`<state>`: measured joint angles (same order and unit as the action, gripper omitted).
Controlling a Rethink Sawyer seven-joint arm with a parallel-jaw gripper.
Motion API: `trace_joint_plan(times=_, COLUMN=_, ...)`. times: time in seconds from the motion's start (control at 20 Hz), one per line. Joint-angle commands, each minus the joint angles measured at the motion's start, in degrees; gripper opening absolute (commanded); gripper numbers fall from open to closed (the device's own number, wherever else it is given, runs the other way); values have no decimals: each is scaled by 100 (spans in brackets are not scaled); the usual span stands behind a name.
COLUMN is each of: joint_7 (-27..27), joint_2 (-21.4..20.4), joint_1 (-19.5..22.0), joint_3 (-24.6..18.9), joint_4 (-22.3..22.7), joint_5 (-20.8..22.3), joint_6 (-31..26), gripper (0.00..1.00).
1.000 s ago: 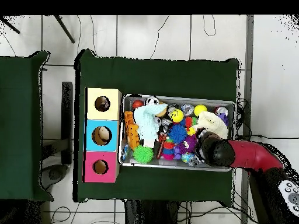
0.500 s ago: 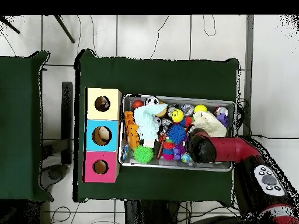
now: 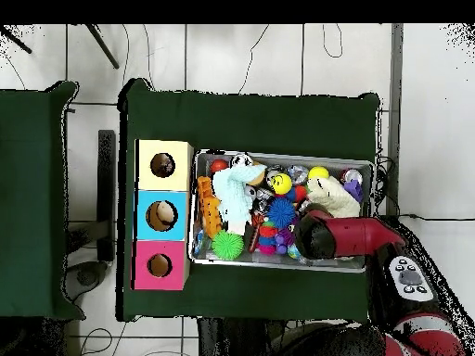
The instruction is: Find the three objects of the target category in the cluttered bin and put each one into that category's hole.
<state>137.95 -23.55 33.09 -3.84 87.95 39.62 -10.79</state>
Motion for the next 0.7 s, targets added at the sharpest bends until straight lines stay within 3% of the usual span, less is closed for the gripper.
trace_joint_plan(times=0.05, joint_7=387, joint_2=579, joint_1=-29, joint_3=166, joint_4=-187, joint_5=-110, joint_6=85, gripper=0)
trace_joint_plan(times=0.45, joint_7=278, joint_2=462, joint_1=98, joint_3=-140, joint_4=76, joint_5=-221, joint_6=43, gripper=0)
trace_joint_plan(times=0.7, joint_7=447, joint_2=268, joint_1=-72, joint_3=-165, joint_4=282, joint_5=-426, joint_6=29, gripper=0)
